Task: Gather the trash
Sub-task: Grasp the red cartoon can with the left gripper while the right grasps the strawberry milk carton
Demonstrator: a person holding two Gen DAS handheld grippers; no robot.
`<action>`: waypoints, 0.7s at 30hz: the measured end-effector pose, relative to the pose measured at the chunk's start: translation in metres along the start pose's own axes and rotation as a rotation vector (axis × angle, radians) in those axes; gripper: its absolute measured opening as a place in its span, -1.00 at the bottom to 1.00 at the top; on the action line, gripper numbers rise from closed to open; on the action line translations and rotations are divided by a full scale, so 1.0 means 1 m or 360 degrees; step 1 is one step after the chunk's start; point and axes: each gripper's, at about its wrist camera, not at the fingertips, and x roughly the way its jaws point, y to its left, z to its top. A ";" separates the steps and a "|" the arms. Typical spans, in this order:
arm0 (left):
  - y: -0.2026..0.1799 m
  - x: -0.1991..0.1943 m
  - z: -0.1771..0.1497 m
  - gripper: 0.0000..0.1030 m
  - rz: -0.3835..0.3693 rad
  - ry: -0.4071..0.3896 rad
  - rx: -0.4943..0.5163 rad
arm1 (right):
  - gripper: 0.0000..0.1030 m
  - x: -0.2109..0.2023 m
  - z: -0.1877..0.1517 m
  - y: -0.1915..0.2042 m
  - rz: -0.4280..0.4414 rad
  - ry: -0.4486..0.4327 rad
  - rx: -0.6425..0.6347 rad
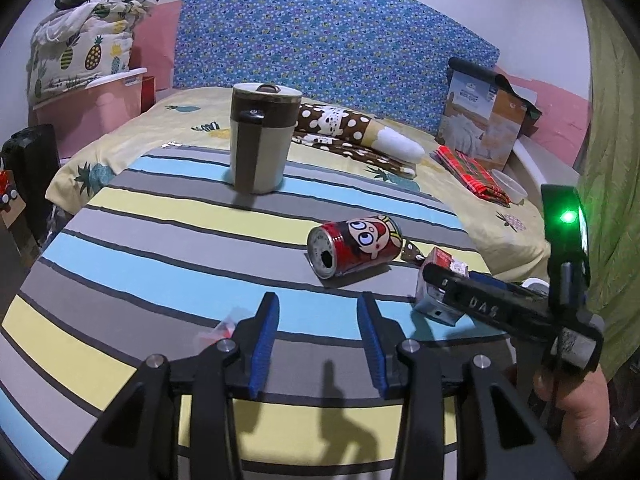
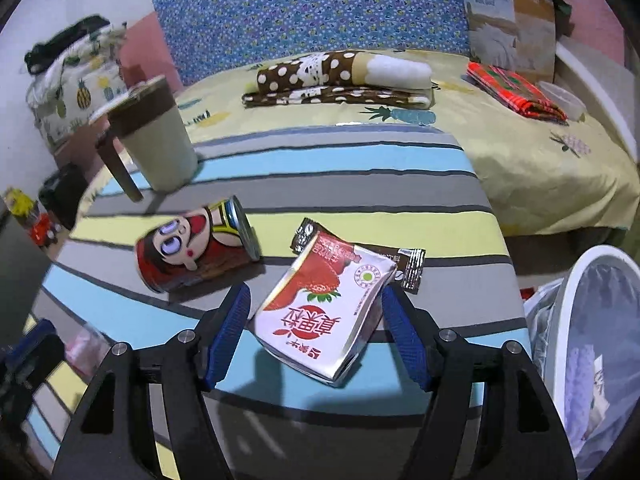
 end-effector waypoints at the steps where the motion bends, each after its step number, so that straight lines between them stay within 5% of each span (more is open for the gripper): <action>1: 0.000 0.001 0.001 -0.18 -0.0003 0.0000 -0.0001 | 0.40 0.000 -0.001 -0.003 0.0012 0.0005 0.0004; 10: -0.014 0.007 0.006 -0.09 -0.0034 0.0003 0.0055 | 0.46 -0.011 -0.011 -0.041 0.0006 0.0070 0.0056; 13: -0.021 0.012 0.011 -0.04 -0.0041 0.0009 0.0114 | 0.15 -0.011 -0.014 -0.042 0.0085 0.0067 0.0034; 21: -0.035 0.045 0.035 0.11 -0.0072 0.0026 0.0339 | 0.12 -0.018 -0.019 -0.046 0.0194 0.0058 -0.0025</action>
